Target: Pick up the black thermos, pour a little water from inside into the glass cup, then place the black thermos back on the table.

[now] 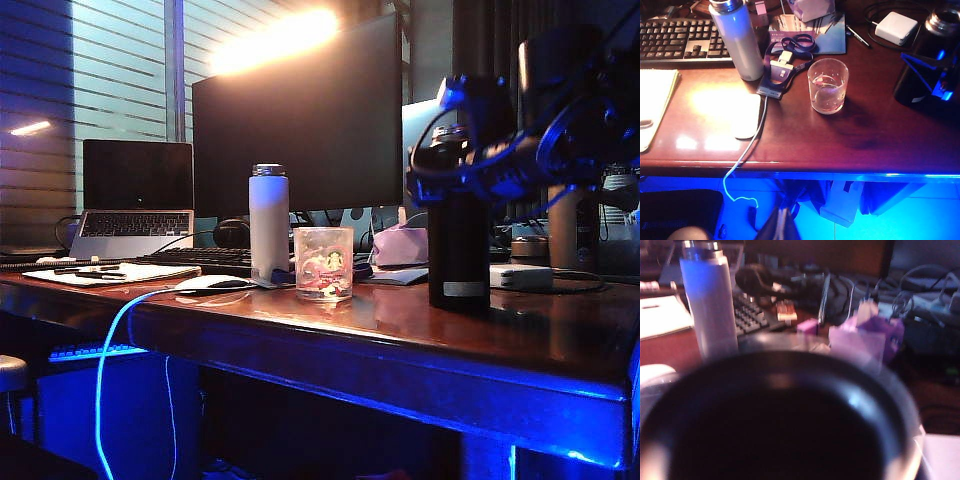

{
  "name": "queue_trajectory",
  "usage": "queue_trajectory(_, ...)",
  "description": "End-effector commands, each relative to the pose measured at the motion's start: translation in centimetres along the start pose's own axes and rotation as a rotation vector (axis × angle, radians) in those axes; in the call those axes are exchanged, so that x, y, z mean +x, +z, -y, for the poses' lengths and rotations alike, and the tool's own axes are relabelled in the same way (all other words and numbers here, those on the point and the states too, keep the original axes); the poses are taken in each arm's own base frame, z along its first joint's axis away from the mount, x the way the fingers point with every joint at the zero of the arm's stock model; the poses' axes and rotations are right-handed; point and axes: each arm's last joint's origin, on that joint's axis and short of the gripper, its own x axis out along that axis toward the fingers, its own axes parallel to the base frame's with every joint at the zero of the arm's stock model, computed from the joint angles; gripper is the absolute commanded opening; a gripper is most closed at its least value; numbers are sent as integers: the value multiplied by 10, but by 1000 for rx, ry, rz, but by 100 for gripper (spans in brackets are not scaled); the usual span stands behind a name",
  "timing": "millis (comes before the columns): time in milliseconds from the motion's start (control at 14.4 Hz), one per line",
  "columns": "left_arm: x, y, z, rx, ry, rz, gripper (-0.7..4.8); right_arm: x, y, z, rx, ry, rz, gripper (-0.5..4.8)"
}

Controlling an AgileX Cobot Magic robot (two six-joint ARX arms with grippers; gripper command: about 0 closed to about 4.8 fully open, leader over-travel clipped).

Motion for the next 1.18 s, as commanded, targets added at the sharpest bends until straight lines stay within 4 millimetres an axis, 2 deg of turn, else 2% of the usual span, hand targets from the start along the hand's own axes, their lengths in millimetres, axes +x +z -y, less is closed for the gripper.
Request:
queue_trajectory(70,-2,2,0,4,1,15,22,-3,14,0,-2,2,51,459)
queue_trajectory(556,-2,2,0,3,1,15,22,-15,43,1,-9,-1,121,464)
queue_trajectory(695,-2,2,0,4,1,15,22,-20,56,1,-26,-3,162,464)
queue_trajectory(904,-2,2,0,4,1,15,22,-36,88,2,-34,-9,257,461)
queue_trajectory(973,-2,2,0,4,1,15,22,-45,100,2,-38,-11,279,413)
queue_trajectory(1043,-2,2,0,4,1,15,22,-55,114,2,-38,-12,290,257)
queue_trajectory(1112,-2,2,0,4,1,15,22,-67,128,3,-37,-16,300,71)
queue_trajectory(1182,-2,2,1,3,0,15,22,-81,141,3,-37,-17,309,-1)
